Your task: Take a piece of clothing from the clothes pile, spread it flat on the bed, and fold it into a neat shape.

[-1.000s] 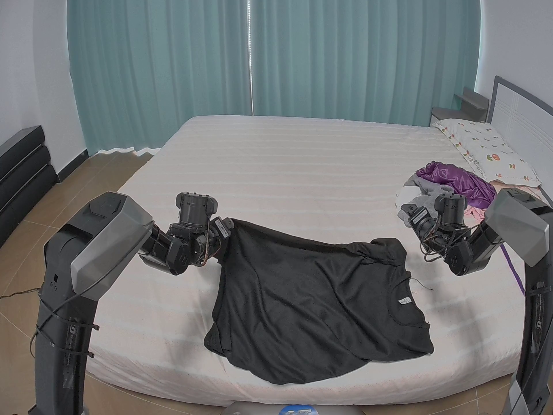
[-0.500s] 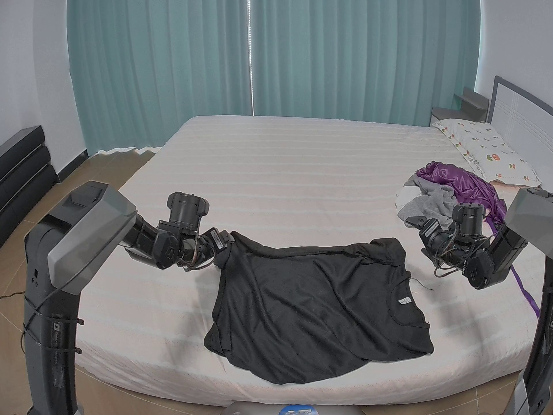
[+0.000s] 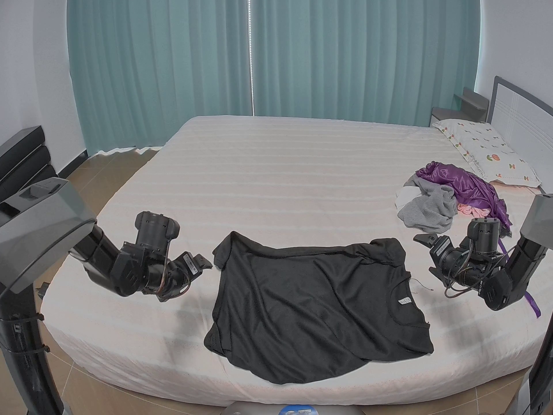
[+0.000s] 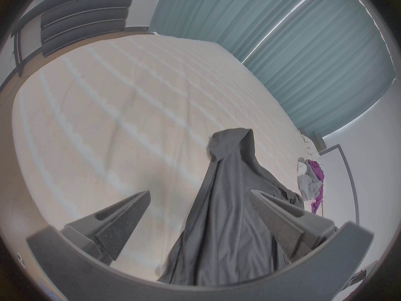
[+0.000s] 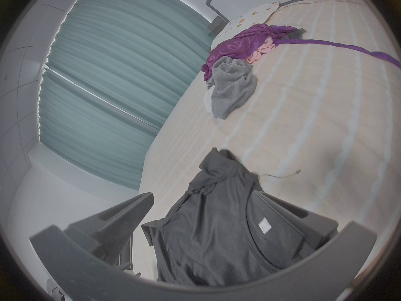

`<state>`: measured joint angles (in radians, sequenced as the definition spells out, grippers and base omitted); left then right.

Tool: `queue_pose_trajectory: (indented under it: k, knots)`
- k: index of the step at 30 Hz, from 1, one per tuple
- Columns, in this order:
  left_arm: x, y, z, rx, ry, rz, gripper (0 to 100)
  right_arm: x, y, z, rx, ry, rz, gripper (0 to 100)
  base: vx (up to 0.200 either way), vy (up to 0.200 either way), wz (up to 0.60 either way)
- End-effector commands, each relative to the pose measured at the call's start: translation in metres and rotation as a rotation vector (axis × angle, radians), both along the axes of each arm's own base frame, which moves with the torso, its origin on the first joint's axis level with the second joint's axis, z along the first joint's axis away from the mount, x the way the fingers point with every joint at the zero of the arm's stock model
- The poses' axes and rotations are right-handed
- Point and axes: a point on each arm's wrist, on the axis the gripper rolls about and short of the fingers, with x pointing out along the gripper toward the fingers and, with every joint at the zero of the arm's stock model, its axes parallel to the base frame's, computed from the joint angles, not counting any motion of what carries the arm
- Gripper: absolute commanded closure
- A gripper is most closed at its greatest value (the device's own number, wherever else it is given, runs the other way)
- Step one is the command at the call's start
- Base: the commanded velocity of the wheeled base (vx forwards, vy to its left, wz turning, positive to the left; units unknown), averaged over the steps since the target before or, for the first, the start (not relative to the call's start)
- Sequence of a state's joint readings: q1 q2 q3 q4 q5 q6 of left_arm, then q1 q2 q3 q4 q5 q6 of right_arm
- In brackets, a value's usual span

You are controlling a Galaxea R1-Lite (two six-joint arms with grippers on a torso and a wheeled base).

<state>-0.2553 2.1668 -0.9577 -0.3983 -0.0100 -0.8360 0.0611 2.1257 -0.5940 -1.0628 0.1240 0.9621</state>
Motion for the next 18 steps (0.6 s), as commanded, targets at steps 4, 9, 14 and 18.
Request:
queue_pose_trajectory:
  k: [4, 9, 14, 18]
  knots:
    - [-0.066, 0.015, 0.011, -0.055, -0.078, 0.011, 0, -0.041, -0.002, 0.001, 0.031, 0.018, -0.016, 0, 0.0, 0.0, 0.0]
    - [-0.09, 0.019, 0.009, -0.098, -0.123, 0.035, 0, -0.055, -0.004, -0.003, 0.019, 0.037, -0.021, 0, 0.0, 0.0, 0.0]
    - [-0.099, 0.022, 0.009, -0.108, -0.115, 0.044, 0, -0.06, -0.005, -0.007, 0.019, 0.059, -0.02, 0, 0.0, 0.0, 0.0]
    - [-0.101, 0.022, 0.005, -0.134, -0.088, 0.073, 0, -0.062, 0.0, -0.011, 0.021, 0.075, 0.0, 0, 0.0, 0.0, 0.0]
